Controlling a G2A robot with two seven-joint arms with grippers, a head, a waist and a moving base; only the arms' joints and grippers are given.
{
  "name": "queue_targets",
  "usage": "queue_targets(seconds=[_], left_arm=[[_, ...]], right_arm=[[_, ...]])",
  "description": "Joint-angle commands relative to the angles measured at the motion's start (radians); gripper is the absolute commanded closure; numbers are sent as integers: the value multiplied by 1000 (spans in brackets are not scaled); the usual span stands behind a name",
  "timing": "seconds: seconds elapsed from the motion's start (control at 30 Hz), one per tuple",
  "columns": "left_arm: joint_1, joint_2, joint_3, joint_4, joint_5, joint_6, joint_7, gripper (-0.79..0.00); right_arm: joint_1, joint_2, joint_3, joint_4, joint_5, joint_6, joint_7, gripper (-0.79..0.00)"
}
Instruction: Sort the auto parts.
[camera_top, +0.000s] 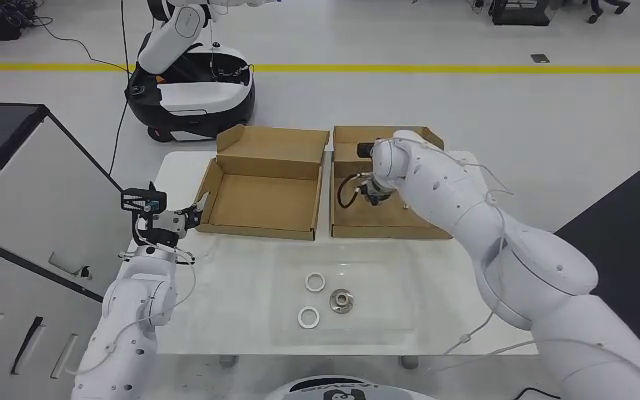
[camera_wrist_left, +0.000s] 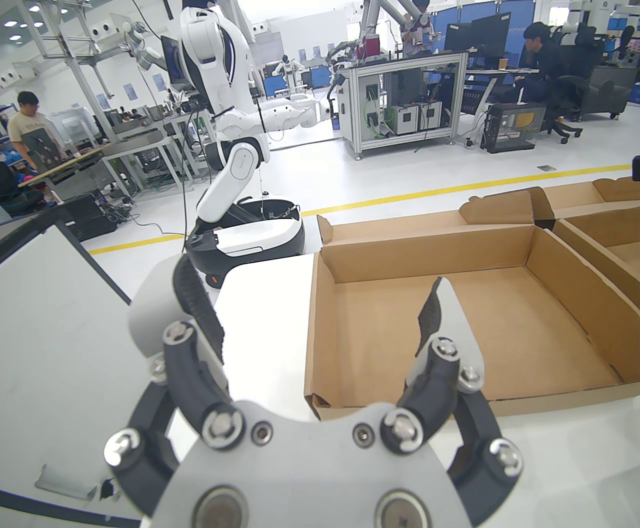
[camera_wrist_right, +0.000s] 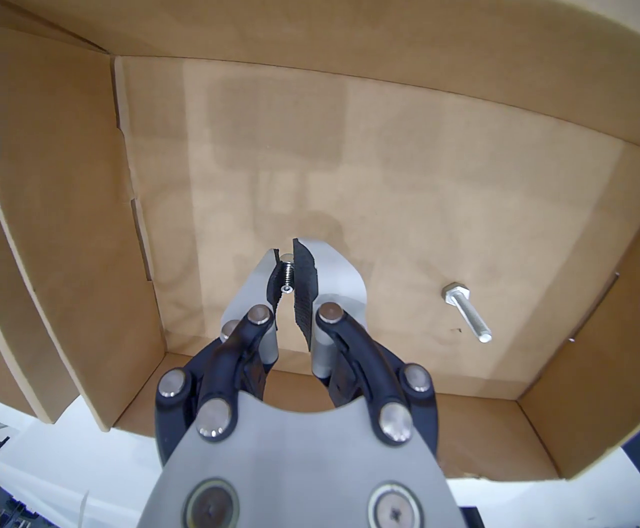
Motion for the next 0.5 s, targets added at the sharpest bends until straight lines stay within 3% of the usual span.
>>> queue_targets(seconds=[0.0, 0.27, 0.47], left_arm=[[0, 0, 0, 0, 0, 0, 0, -785], [0, 0, 0, 0, 0, 0, 0, -785], [0, 0, 0, 0, 0, 0, 0, -785]], right_arm=[[0, -6, 1, 13, -4, -4, 1, 0], [0, -30, 8, 57, -19, -23, 10, -58], [1, -44, 17, 83, -26, -34, 13, -268]])
